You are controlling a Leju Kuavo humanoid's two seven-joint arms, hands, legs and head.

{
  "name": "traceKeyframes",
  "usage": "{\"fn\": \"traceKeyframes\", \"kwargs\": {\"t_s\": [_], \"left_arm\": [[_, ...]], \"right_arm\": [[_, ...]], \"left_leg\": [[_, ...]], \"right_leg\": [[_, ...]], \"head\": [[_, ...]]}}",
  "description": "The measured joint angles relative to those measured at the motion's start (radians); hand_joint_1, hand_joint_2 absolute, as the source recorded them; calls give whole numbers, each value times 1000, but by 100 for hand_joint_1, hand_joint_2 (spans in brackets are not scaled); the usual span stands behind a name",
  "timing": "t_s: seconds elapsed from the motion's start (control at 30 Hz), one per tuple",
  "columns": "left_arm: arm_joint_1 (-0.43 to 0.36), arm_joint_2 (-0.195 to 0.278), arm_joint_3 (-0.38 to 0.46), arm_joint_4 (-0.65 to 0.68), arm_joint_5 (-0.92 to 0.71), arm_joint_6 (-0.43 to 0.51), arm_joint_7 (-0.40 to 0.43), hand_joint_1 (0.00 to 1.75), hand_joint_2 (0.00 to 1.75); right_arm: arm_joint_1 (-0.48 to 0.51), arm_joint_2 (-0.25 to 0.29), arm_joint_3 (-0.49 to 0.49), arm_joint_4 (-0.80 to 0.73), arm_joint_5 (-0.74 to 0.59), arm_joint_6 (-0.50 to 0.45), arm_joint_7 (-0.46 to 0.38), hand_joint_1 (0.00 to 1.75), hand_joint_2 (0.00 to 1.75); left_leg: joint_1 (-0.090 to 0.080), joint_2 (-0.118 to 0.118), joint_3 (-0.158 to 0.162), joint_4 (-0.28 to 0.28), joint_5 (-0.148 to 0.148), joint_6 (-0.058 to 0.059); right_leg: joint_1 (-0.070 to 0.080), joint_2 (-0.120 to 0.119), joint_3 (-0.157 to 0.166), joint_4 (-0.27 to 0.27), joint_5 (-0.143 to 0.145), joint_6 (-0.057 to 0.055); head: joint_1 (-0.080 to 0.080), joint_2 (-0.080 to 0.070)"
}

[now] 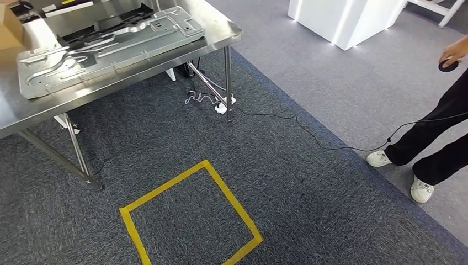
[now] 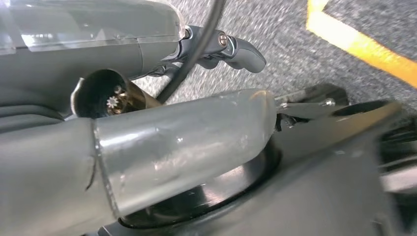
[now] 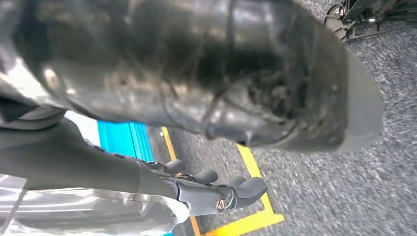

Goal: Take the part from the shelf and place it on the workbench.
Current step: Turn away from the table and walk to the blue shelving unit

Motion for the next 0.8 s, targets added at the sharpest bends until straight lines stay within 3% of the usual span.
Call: {"fn": "traceKeyframes", "kwargs": {"t_s": [0.03,0.1,0.17,0.2,0.27,0.33,0.4,0.43,0.47,0.5,0.57,0.6,0.67,0.73,0.8], "left_arm": [[0,0,0,0,0,0,0,0,0],[1,0,-1,0,0,0,0,0,0],[-1,0,-2,0,0,0,1,0,0],[-2,0,-3,0,0,0,2,0,0],[-3,0,-3,0,0,0,2,0,0],[-1,0,-4,0,0,-1,2,0,0],[1,0,-5,0,0,-2,3,0,0],[1,0,-5,0,0,-2,3,0,0],[1,0,-5,0,0,-2,3,0,0],[0,0,-5,0,0,-2,3,0,0],[-1,0,-5,0,0,-2,3,0,0],[-2,0,-5,0,0,-2,3,0,0],[-4,0,-5,0,0,-2,3,0,0],[-7,0,-5,0,0,-2,3,0,0],[-7,0,-5,0,0,-2,3,0,0]], "right_arm": [[-1,0,0,0,0,0,0,0,0],[-2,1,0,0,1,0,1,0,0],[1,0,0,0,3,0,1,0,0],[2,0,0,0,4,0,1,0,0],[2,0,-1,0,4,0,1,0,0],[1,0,-1,0,5,0,1,0,0],[0,1,-1,0,5,0,1,0,0],[1,1,-1,0,5,0,1,0,0],[2,1,-1,0,5,-1,1,0,0],[2,0,-1,0,5,-1,1,0,0],[0,0,-1,0,5,-1,1,0,0],[-1,0,-1,0,5,-1,1,0,0],[0,0,-1,0,5,-1,1,0,0],[1,1,-2,0,5,-1,1,0,0],[0,1,-2,0,5,0,1,0,0]], "left_leg": [[2,-23,25,-65,27,3],[1,-58,46,-125,43,10],[-1,-49,47,-131,47,19],[0,-38,50,-137,52,27],[3,-13,53,-150,61,42],[-1,12,52,-151,63,49],[-3,39,50,-150,62,50],[-4,51,50,-150,61,49],[-4,61,51,-150,60,48],[-4,70,54,-149,58,45],[-8,85,58,-147,52,35],[-10,91,60,-146,50,30],[-12,103,65,-148,47,18],[-8,89,62,-133,32,7],[-4,48,25,-48,-24,0]], "right_leg": [[1,11,-3,5,-1,4],[-1,30,-12,10,1,17],[-4,50,-19,7,8,32],[-4,45,-22,11,6,37],[-1,4,-47,62,-28,44],[0,-44,-104,182,-92,49],[-3,-59,-146,274,-120,53],[-4,-63,-141,268,-107,54],[-5,-68,-114,222,-78,54],[-5,-80,-73,150,-45,51],[1,-106,-9,32,-7,42],[4,-112,3,6,-3,37],[7,-99,1,-2,-3,27],[2,-85,2,-8,2,16],[-1,-71,2,-13,7,5]], "head": [[0,0],[0,0],[0,0],[0,0],[2,0],[3,0],[3,0],[3,0],[3,0],[3,0],[2,0],[2,0],[2,0],[2,0],[1,0]]}}
